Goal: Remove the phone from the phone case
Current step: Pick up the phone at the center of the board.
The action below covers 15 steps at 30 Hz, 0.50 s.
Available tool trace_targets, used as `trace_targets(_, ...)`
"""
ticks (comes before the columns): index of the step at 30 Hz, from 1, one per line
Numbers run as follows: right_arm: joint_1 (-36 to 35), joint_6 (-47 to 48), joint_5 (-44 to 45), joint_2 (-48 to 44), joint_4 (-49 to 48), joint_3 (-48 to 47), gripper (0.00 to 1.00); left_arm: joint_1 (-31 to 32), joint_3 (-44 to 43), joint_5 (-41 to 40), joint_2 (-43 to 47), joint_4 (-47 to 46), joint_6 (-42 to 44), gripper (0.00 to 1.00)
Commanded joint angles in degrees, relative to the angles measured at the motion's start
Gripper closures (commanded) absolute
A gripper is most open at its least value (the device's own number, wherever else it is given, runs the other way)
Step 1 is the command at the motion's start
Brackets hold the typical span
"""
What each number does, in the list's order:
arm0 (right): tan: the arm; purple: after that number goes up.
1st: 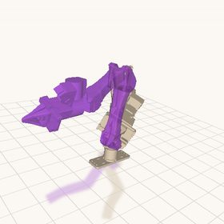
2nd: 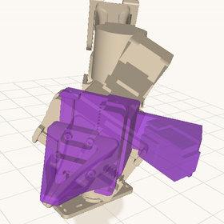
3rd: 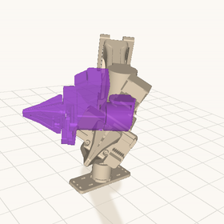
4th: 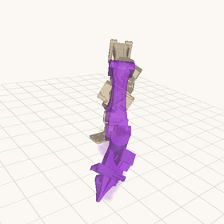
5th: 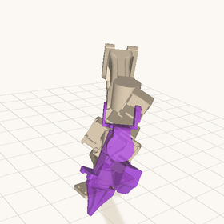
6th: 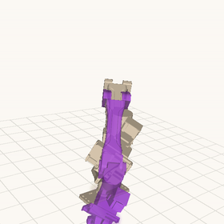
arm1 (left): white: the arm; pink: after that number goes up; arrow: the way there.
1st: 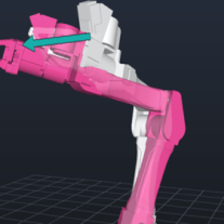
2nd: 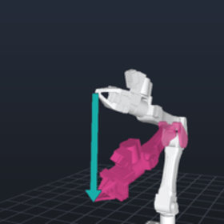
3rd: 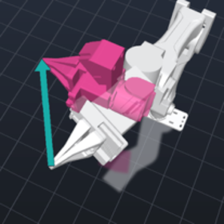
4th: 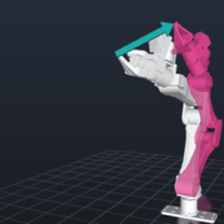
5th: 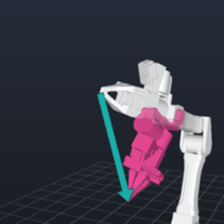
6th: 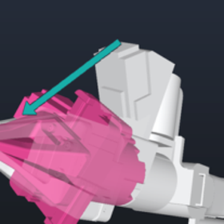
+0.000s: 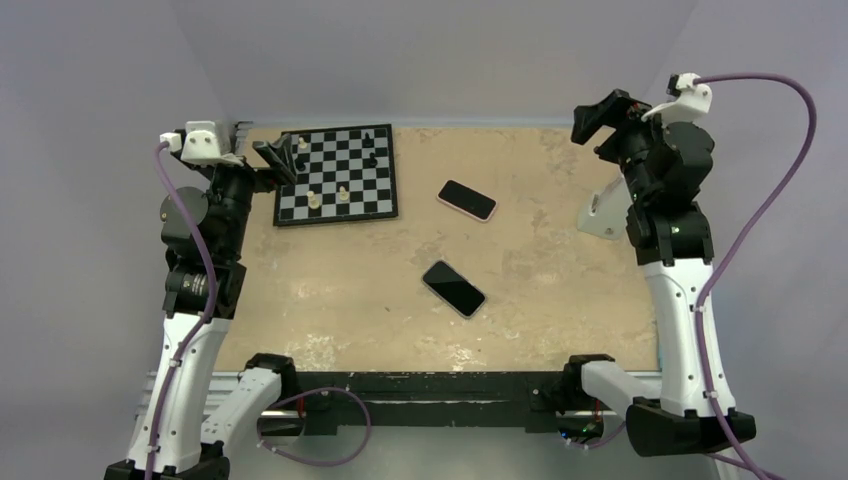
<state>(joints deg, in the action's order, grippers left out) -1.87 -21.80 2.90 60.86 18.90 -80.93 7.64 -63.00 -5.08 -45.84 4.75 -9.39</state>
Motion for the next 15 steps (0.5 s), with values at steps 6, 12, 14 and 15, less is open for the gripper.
trace_targets(6, -0.2, 1.8, -7.3, 5.0, 1.8, -1.5, 0.01, 0.3, -0.4, 2.0, -0.8, -2.6, -0.5, 0.00)
trace_targets(12, -5.3, 7.5, -11.9, 15.6, 9.7, -7.0, 0.01, 0.2, -0.6, 3.1, -1.5, -2.4, -1.1, 0.00)
trace_targets(14, -9.5, 11.2, -10.8, 22.8, 15.4, -11.2, 0.01, 0.2, -0.8, 3.6, -1.8, -2.1, -1.4, 0.00)
trace_targets(15, -12.2, 13.3, -10.0, 26.1, 19.0, -13.7, 0.01, 0.2, -1.0, 3.8, -2.1, -1.8, -1.6, 0.00)
